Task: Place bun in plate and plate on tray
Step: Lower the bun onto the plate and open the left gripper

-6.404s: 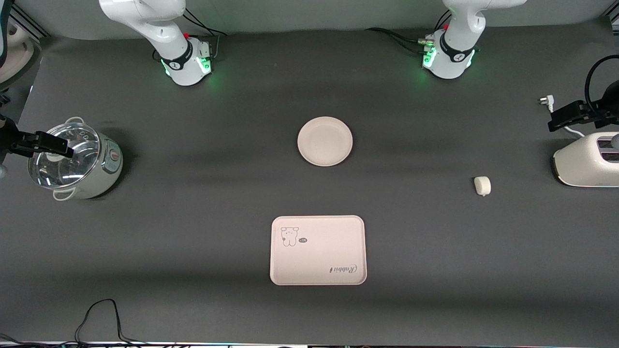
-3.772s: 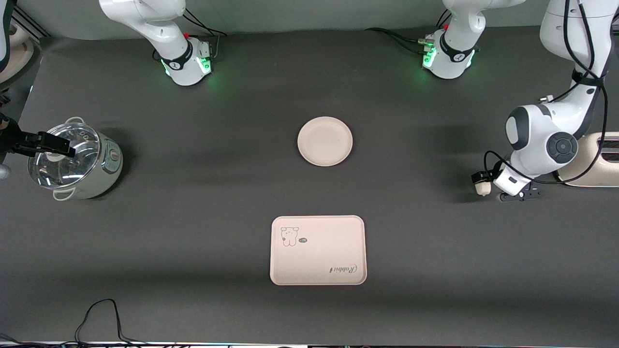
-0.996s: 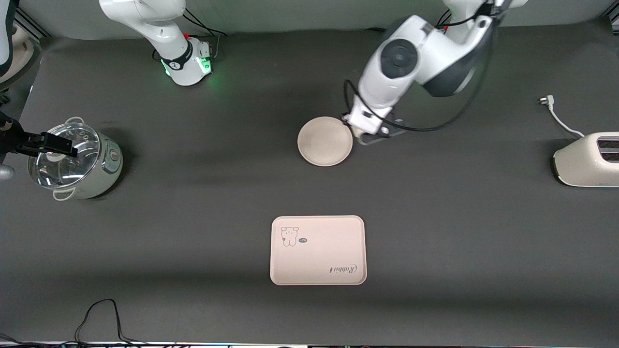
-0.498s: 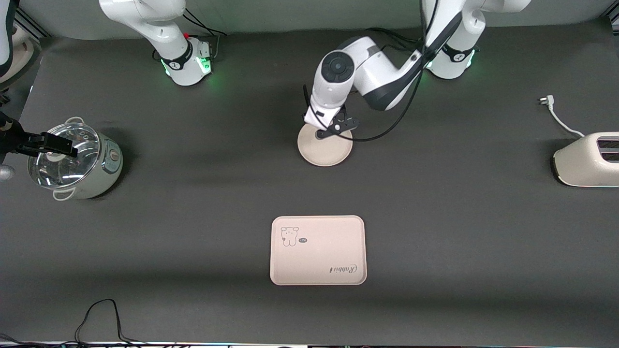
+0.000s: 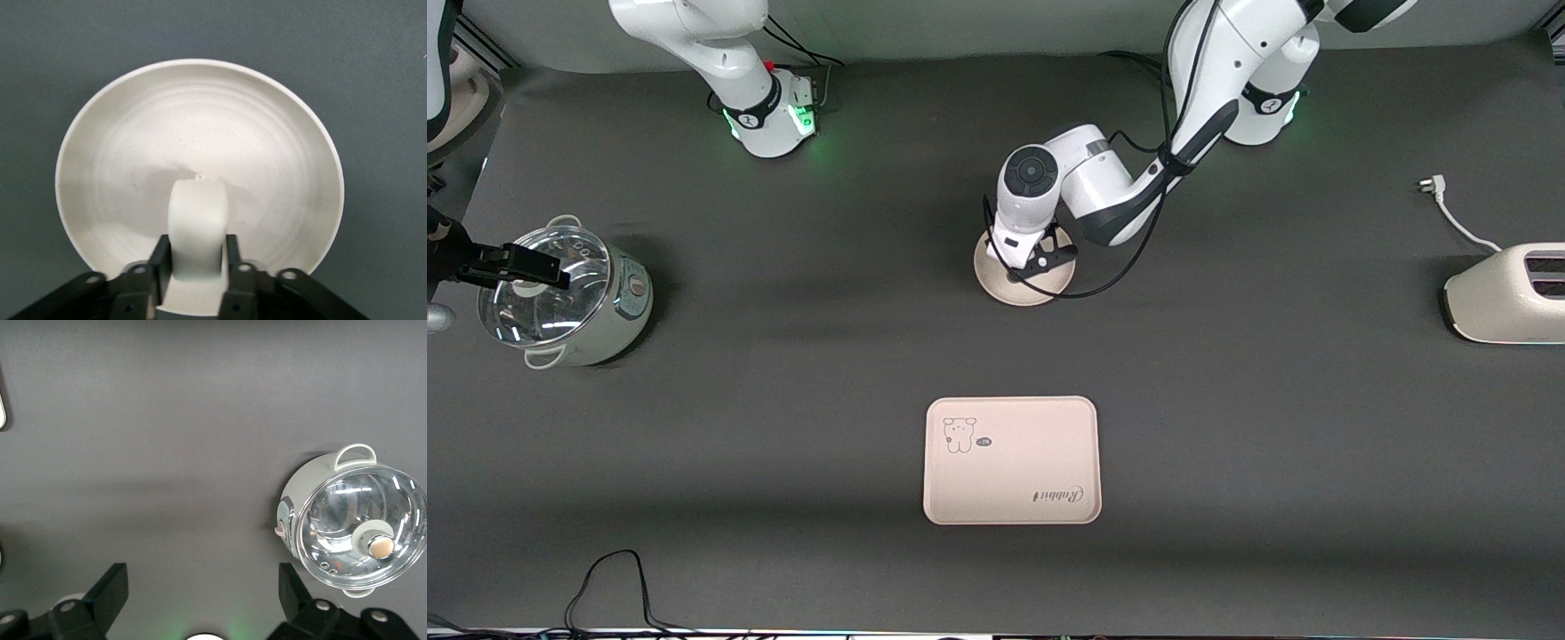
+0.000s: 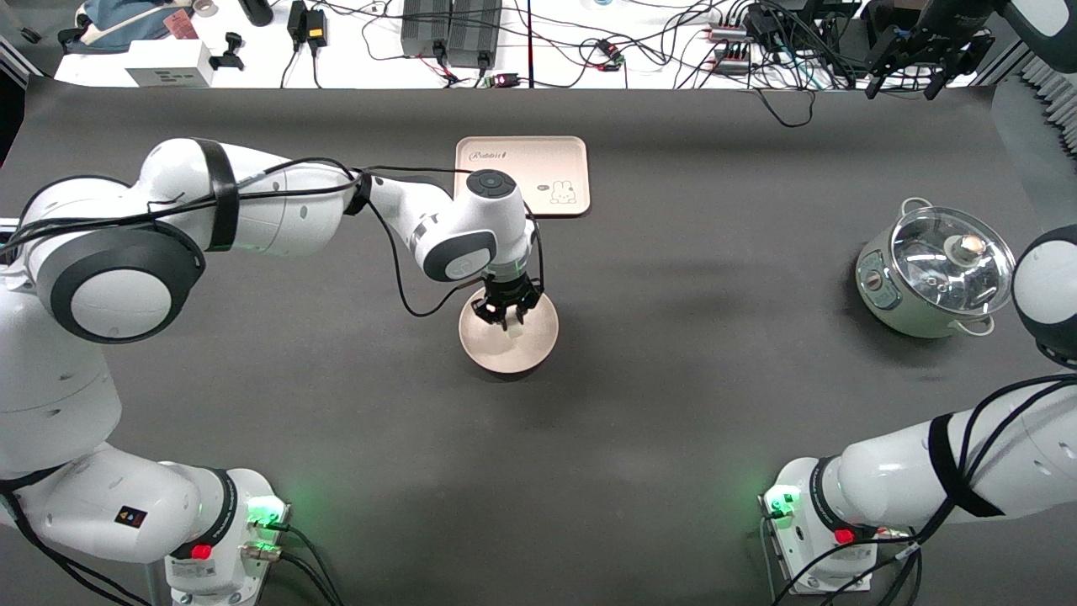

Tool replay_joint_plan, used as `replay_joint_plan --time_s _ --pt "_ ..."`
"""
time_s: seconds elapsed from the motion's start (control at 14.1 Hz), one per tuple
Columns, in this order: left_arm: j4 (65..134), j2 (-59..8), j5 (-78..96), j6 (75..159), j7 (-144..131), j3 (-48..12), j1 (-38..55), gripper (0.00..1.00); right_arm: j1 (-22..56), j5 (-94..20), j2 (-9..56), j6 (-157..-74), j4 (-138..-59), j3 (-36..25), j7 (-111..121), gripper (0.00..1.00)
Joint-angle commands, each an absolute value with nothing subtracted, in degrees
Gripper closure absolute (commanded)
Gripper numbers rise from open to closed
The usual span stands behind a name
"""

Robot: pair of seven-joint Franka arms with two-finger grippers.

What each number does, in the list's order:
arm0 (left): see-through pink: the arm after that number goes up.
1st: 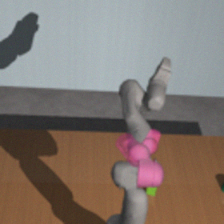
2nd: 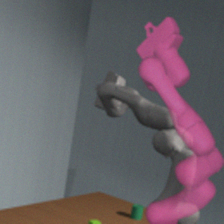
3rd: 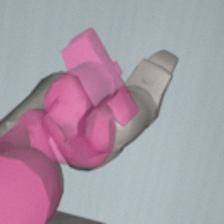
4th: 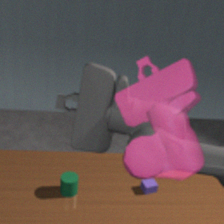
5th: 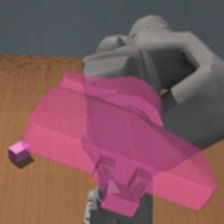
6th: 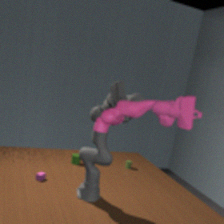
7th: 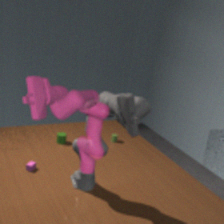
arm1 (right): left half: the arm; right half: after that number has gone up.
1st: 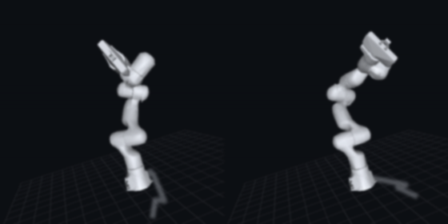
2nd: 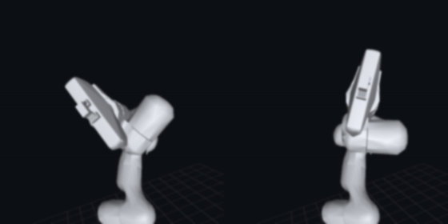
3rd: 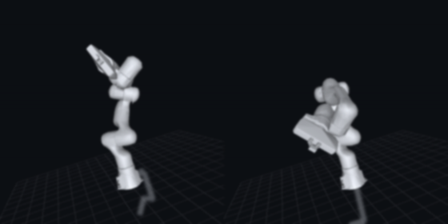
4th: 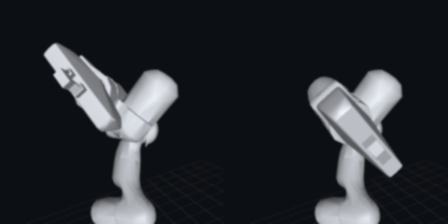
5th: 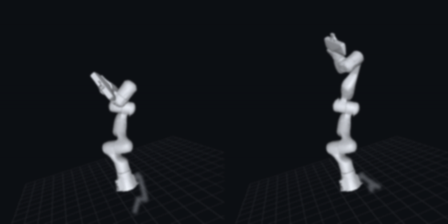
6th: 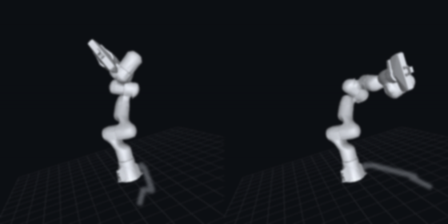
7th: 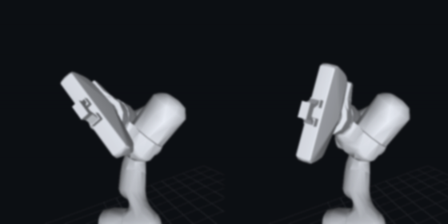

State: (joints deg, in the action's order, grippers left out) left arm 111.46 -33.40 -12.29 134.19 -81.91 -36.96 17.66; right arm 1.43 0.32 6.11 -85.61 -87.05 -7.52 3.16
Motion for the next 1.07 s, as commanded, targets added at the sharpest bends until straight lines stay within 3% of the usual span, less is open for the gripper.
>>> replay_joint_plan --time_s 0.0,0.07,0.43,0.78,1.0 --pt "110.57 -33.49 -14.85 134.47 -83.76 -36.39 18.63 0.05 1.23 0.88 4.92 -86.4 -88.24 -7.12 1.85 0.0" --pt "110.48 -33.49 -14.94 134.47 -83.85 -36.39 18.63 0.0 1.23 0.97 4.92 -86.4 -88.24 -7.12 1.85 0.0" --pt "110.22 -31.56 -14.94 132.63 -83.85 -36.47 17.76 0.0 1.23 0.88 4.92 -86.4 -88.24 -7.12 1.85 0.0" --pt "105.75 -25.24 -14.42 123.24 -81.83 -37.27 8.99 0.0 1.23 0.88 4.83 -86.31 -88.24 -7.03 1.85 0.0" --pt "98.99 -22.07 -13.89 113.06 -75.53 -37.79 0.12 0.0 1.23 0.88 4.75 -86.22 -88.24 -7.03 1.85 0.0"
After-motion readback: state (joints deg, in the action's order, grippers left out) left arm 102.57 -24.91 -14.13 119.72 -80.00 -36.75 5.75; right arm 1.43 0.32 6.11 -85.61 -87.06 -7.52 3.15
